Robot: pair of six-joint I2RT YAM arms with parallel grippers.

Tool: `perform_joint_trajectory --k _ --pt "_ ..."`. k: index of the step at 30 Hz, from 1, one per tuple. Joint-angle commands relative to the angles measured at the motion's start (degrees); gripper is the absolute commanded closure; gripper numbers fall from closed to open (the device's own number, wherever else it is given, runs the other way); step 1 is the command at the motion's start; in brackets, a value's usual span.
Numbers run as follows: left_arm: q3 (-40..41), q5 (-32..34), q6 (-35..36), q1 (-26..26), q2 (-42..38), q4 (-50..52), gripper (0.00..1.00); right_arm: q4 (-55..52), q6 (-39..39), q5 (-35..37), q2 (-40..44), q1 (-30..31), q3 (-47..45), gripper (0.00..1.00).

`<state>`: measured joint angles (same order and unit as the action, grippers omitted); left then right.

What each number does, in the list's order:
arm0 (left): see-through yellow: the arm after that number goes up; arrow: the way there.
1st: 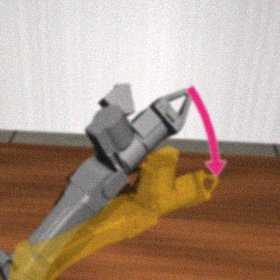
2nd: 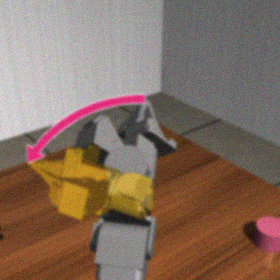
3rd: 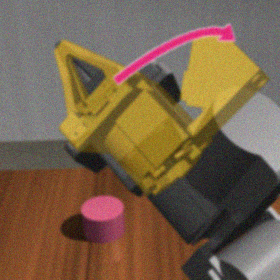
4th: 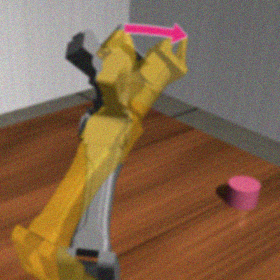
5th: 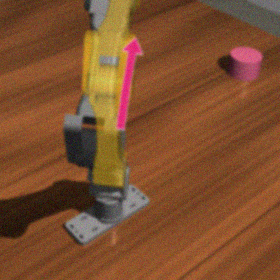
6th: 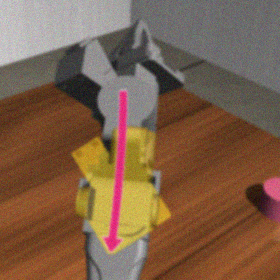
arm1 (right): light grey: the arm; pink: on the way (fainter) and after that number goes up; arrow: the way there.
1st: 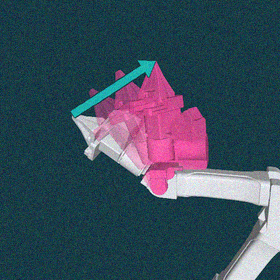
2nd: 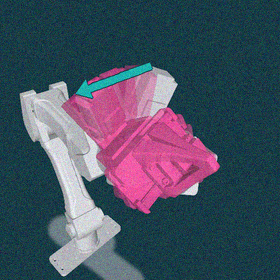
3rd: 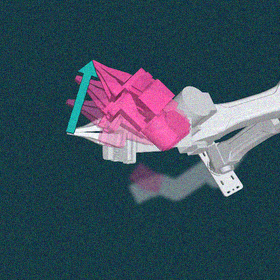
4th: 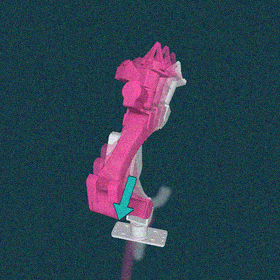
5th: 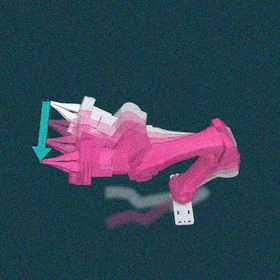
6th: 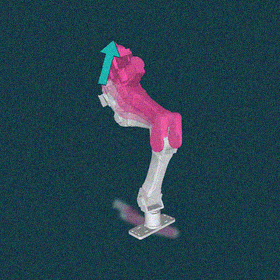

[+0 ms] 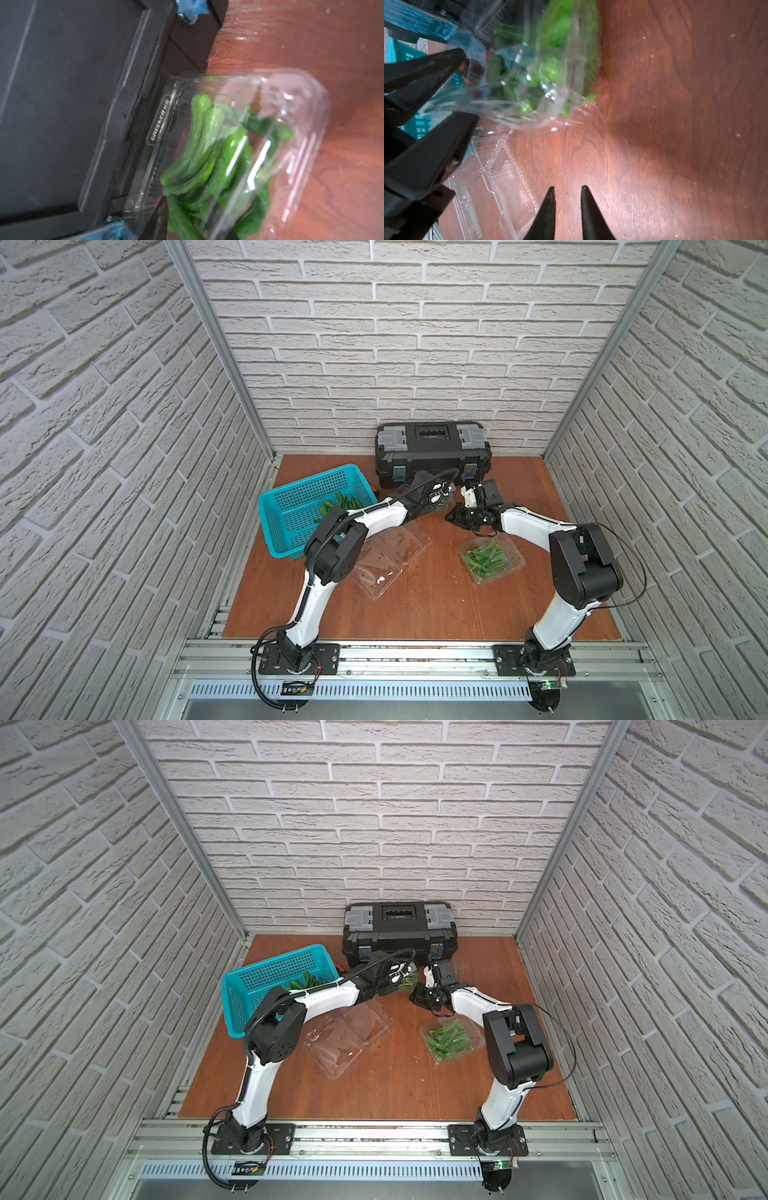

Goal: Take small green peppers out of containers
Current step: Open the packing box at the center of the board.

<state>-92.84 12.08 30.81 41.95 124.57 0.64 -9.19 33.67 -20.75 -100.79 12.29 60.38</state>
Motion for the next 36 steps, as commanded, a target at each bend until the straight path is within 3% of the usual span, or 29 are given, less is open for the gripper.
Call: perform_joint_trajectory --k 1,3,5,9,12,25,36 --pt "-2.2 -1.6 -1.4 0.4 -0.6 0.6 0.92 3.0 0.0 -0.7 2.6 0.6 -0.9 0.75" --pt "-2.4 -2.7 -2.2 0.8 -1.2 3.0 1.0 4.4 0.7 -1.2 3.0 0.6 -1.2 0.73" --pt "-2.5 -3.5 -3.8 1.0 -1.9 5.5 1.0 6.0 1.4 -2.1 3.6 0.6 -1.7 0.7" --pt "-1.9 -6.0 -7.1 1.5 -3.5 9.9 1.0 10.0 3.6 -3.7 5.2 0.6 -3.7 0.52" --pt "-1.8 -7.0 -8.2 1.7 -3.9 11.5 1.0 12.4 5.0 -4.0 5.7 0.6 -5.0 0.46" --pt "-3.3 -11.2 -11.7 1.9 -4.1 14.3 1.0 16.8 12.0 -0.9 0.4 0.6 -3.2 0.46" --pt "-8.0 -20.8 -19.9 0.1 -5.4 19.5 1.0 7.9 12.1 11.7 0.4 0.5 -3.7 0.46"
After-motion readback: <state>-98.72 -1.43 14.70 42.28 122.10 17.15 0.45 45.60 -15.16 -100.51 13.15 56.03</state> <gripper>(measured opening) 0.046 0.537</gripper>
